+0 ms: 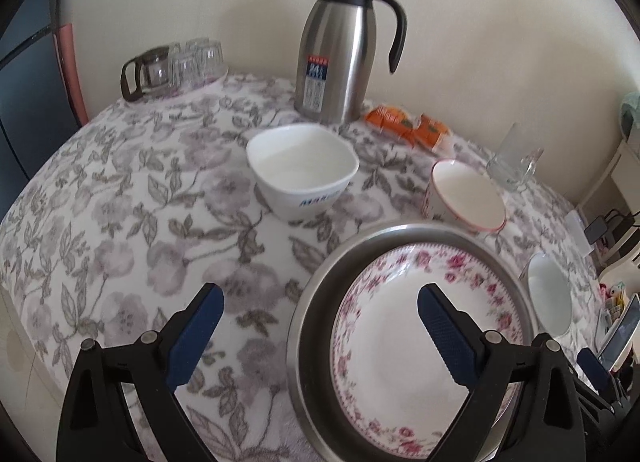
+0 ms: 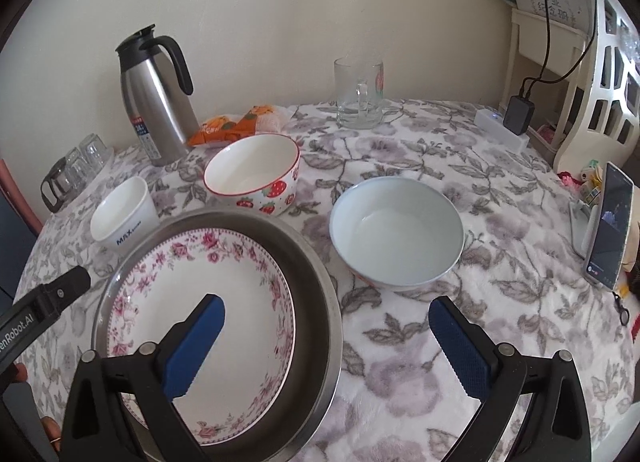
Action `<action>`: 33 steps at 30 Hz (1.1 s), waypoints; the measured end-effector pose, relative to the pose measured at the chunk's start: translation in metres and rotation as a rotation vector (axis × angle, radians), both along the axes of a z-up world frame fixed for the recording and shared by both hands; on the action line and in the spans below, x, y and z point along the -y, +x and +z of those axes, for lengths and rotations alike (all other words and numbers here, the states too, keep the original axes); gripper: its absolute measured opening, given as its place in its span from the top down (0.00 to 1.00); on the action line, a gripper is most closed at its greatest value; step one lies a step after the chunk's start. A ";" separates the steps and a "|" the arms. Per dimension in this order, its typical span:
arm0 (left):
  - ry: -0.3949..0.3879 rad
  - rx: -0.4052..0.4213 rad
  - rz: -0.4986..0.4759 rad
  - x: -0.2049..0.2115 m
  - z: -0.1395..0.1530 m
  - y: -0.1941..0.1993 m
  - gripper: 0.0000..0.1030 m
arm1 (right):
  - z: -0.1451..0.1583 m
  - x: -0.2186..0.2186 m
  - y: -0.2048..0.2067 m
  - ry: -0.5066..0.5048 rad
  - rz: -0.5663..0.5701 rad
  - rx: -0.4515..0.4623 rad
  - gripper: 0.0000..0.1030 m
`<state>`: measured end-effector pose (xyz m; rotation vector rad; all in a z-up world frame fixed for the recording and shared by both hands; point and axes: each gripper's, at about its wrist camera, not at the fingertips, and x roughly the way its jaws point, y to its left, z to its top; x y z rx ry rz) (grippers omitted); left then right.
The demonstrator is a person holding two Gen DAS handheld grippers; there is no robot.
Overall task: Organize plates and bowls
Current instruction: 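Move both grippers to the rim of the red-rimmed strawberry bowl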
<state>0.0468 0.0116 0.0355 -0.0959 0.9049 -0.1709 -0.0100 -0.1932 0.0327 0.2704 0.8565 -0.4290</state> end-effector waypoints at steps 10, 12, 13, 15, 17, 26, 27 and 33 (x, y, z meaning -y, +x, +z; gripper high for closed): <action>-0.058 0.060 -0.041 0.015 0.013 0.018 0.05 | 0.010 0.010 0.007 -0.002 -0.010 0.054 0.00; -0.062 0.052 -0.049 0.020 0.012 0.024 0.05 | 0.009 0.013 0.010 -0.001 -0.014 0.048 0.00; -0.063 0.047 -0.051 0.021 0.011 0.026 0.05 | 0.008 0.014 0.011 -0.006 -0.017 0.038 0.00; -0.071 0.044 -0.055 0.025 0.011 0.032 0.05 | 0.009 0.019 0.014 -0.019 -0.024 0.030 0.00; -0.080 0.040 -0.063 0.028 0.010 0.039 0.05 | 0.012 0.022 0.015 -0.032 -0.032 0.035 0.00; -0.037 0.070 -0.137 0.048 0.022 0.057 0.05 | 0.023 0.035 0.029 -0.071 -0.042 0.028 0.00; -0.028 0.077 -0.149 0.052 0.024 0.058 0.05 | 0.024 0.035 0.032 -0.081 -0.038 0.021 0.00; -0.029 0.011 -0.192 0.069 0.019 0.072 0.05 | 0.024 0.043 0.045 -0.055 -0.044 0.017 0.00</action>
